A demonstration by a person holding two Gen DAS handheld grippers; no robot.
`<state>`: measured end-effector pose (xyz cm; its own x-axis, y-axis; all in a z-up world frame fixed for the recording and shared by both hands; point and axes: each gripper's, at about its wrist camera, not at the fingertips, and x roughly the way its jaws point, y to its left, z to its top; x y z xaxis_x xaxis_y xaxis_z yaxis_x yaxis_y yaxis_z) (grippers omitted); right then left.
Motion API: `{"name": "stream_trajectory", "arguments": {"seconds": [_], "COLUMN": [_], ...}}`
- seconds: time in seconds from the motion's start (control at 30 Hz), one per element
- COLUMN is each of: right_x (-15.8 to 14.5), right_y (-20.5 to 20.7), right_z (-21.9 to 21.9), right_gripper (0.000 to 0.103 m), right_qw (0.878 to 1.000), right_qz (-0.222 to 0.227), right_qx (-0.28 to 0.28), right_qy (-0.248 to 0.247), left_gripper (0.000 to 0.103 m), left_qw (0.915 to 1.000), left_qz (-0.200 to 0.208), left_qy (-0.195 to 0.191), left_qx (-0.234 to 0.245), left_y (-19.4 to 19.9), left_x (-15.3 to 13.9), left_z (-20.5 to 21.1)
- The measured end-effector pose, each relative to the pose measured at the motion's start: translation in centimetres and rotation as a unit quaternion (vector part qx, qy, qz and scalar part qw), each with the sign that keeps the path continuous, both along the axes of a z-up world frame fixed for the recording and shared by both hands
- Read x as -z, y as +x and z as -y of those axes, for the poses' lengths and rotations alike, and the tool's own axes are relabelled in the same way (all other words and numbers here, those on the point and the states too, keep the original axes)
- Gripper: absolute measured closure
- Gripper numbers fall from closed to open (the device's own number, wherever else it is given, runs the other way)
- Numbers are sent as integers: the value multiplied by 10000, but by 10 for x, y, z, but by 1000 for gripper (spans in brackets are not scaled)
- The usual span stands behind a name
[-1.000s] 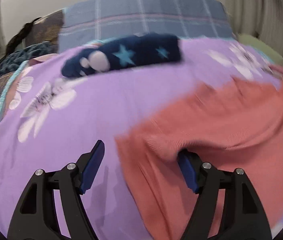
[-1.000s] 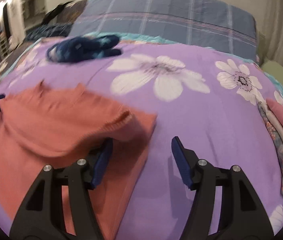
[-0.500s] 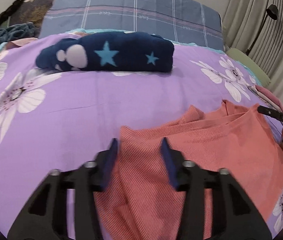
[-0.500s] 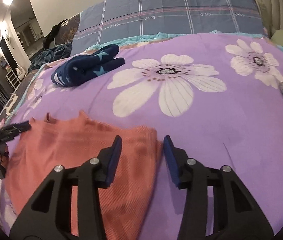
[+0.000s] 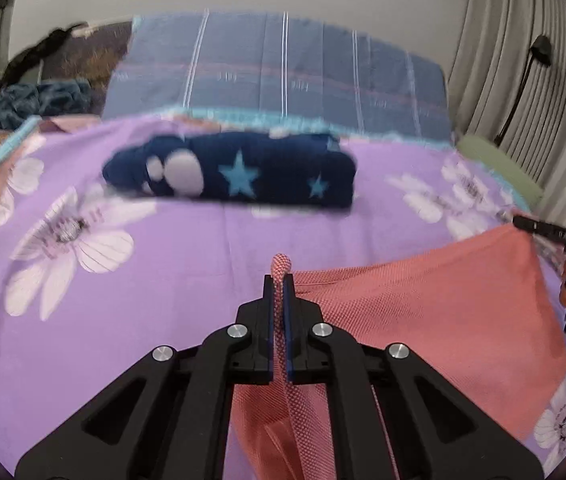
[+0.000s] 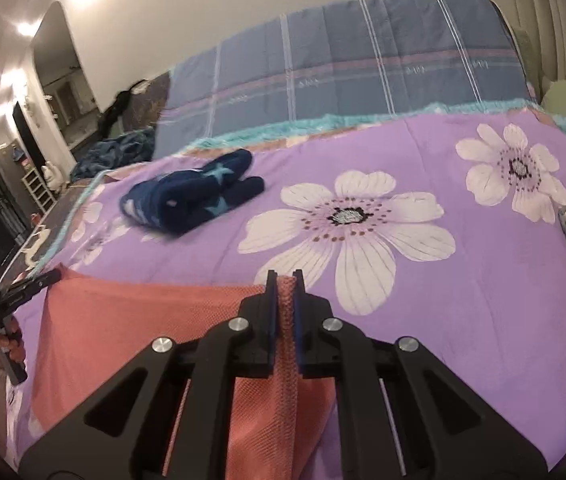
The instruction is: Fold small clothes
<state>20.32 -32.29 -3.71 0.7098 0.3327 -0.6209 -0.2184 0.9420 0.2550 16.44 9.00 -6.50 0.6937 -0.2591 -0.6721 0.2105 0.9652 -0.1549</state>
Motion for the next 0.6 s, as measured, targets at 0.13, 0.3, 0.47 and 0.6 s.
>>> {"name": "stream_trajectory", "arguments": {"seconds": [0.13,0.3,0.47,0.6], "right_x": [37,42,30,34], "right_y": [24,-1,-53,-104], "right_z": [-9,7,25,26], "right_gripper": [86,77,74,73], "right_qw": [9960,9966,9980,9978], "right_qz": [-605,-623,-600,-658], "right_qx": [253,276,131,-62], "right_qy": [-599,-461,-155,-44], "left_gripper": [85,63,49,49], "left_qw": [9974,9994,9998,9991], "left_qz": [-485,-172,-106,-406], "left_qy": [517,183,70,-101], "left_qx": [-101,-248,-165,70], "left_y": [17,-11,-58,-113], "left_x": [39,20,4,13], "left_z": [7,-12,-17,-8]}}
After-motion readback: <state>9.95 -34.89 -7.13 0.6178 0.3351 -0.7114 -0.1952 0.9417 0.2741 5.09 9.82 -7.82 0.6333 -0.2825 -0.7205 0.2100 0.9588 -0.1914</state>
